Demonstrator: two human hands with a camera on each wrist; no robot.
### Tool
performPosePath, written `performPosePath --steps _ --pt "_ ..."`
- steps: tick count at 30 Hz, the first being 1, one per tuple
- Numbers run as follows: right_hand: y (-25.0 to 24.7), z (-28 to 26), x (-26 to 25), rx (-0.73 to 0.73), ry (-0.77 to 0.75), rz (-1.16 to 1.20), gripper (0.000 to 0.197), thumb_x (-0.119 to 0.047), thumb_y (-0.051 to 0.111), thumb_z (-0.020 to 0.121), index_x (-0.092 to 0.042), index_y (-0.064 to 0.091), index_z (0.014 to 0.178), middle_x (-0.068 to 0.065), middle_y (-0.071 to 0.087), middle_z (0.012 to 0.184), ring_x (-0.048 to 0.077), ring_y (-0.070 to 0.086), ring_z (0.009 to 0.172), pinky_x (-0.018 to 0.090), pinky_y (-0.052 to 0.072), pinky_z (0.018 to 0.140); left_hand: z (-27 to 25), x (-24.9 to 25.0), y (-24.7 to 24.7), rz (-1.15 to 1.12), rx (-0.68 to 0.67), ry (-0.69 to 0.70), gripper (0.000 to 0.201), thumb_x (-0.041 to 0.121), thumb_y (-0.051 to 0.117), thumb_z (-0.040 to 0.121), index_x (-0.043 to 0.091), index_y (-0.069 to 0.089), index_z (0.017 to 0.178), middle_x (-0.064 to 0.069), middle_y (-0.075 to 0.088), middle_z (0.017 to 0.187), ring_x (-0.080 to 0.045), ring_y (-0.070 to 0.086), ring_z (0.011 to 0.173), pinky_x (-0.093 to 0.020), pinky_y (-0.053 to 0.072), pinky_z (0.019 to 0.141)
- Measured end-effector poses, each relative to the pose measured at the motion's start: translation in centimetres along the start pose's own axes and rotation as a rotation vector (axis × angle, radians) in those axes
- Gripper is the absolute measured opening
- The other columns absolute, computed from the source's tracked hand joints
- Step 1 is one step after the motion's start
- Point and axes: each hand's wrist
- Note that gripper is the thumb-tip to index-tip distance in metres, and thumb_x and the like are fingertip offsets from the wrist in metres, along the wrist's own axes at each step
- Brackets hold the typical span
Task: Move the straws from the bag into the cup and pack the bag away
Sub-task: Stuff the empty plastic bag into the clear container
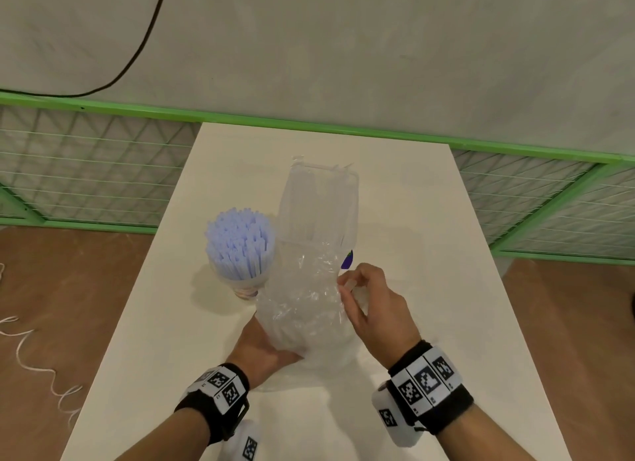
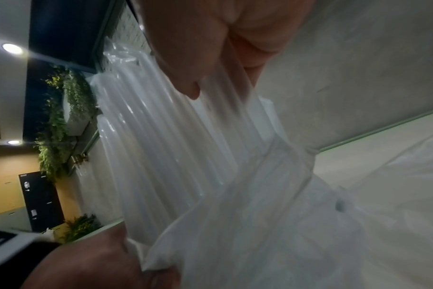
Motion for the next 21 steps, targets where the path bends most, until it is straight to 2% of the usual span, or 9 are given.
performPosePath --steps 2,3,5,8,12,15,17,18,21 --pt "-0.2 0.2 0.0 0.003 -0.013 -0.028 0.027 -0.042 0.042 0.095 -0.032 0.039 0.119 -0.012 0.068 0.096 0.010 0.067 0.080 0.021 0.052 0.069 0.1 -0.1 0.0 0.001 0.001 -0.005 0.078 0.007 0.095 0.052 0.011 0.056 0.120 0.011 0.065 0.105 0.019 0.059 0.094 -0.001 0.045 0.075" --pt "-0.3 0.4 -0.1 0.020 -0.029 -0.030 0.027 -0.040 0.042 0.095 -0.032 0.043 0.121 -0.011 0.069 0.094 0.008 0.067 0.080 0.013 0.049 0.071 0.1 -0.2 0.0 -0.004 0.000 -0.002 0.079 0.008 0.095 0.052 0.011 0.057 0.121 0.010 0.066 0.106 0.017 0.060 0.095 -0.002 0.045 0.075" --pt "-0.6 0.8 -0.2 0.105 -0.083 -0.062 0.024 -0.033 0.049 0.095 -0.025 0.058 0.116 -0.008 0.071 0.092 0.005 0.065 0.081 0.001 0.041 0.073 0.0 -0.3 0.0 -0.005 -0.001 0.004 0.081 0.008 0.096 0.051 0.013 0.055 0.121 0.010 0.066 0.109 0.016 0.059 0.097 -0.002 0.045 0.076" --pt "-0.9 1.5 -0.6 0.206 -0.128 -0.091 0.020 -0.029 0.057 0.093 -0.015 0.067 0.104 -0.006 0.072 0.086 0.004 0.064 0.080 -0.003 0.038 0.073 0.1 -0.4 0.0 -0.013 0.005 0.002 0.082 0.009 0.096 0.051 0.015 0.055 0.121 0.011 0.066 0.109 0.017 0.059 0.098 -0.001 0.045 0.077" --pt "-2.1 2.6 -1.4 0.220 -0.181 -0.125 0.020 -0.027 0.060 0.092 -0.012 0.068 0.102 -0.007 0.072 0.083 0.004 0.065 0.075 0.006 0.046 0.067 0.2 -0.5 -0.1 -0.001 -0.005 0.000 0.081 0.012 0.096 0.051 0.023 0.054 0.119 0.011 0.066 0.110 0.015 0.060 0.099 -0.002 0.046 0.078" --pt "-4.7 3.9 -3.0 0.300 -0.215 -0.129 0.017 -0.021 0.065 0.092 -0.008 0.068 0.103 -0.006 0.070 0.078 0.005 0.065 0.067 0.008 0.048 0.064 0.3 -0.8 -0.1 0.011 0.002 -0.018 0.080 0.014 0.097 0.050 0.024 0.056 0.118 0.010 0.068 0.108 0.013 0.061 0.098 -0.004 0.047 0.077" --pt "-6.8 5.0 -4.0 0.338 -0.197 -0.112 0.015 -0.016 0.068 0.092 -0.008 0.068 0.106 -0.006 0.071 0.078 0.005 0.069 0.067 0.026 0.056 0.062 0.3 -0.8 -0.2 0.027 0.003 -0.034 0.078 0.016 0.097 0.051 0.025 0.057 0.117 0.011 0.069 0.106 0.013 0.061 0.097 -0.004 0.047 0.077" --pt "-7.9 5.6 -4.4 0.347 -0.187 -0.089 0.016 -0.015 0.068 0.093 -0.008 0.067 0.107 -0.005 0.071 0.079 0.005 0.071 0.069 0.031 0.057 0.061 0.3 -0.8 -0.2 0.030 0.004 -0.036 0.076 0.015 0.096 0.051 0.025 0.058 0.116 0.012 0.069 0.104 0.013 0.062 0.096 -0.003 0.047 0.076" --pt "-11.2 7.1 -5.7 0.362 -0.163 0.014 0.016 -0.012 0.067 0.093 -0.005 0.065 0.108 0.000 0.072 0.080 0.001 0.071 0.070 0.030 0.060 0.063 0.2 -0.7 -0.2 0.032 0.002 -0.043 0.068 0.014 0.096 0.053 0.028 0.061 0.110 0.015 0.071 0.098 0.012 0.064 0.093 -0.005 0.047 0.075"
Point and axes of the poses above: each hand's wrist, its own z-axis towards the middle knuckle, its own y-axis out of the palm, x = y × z
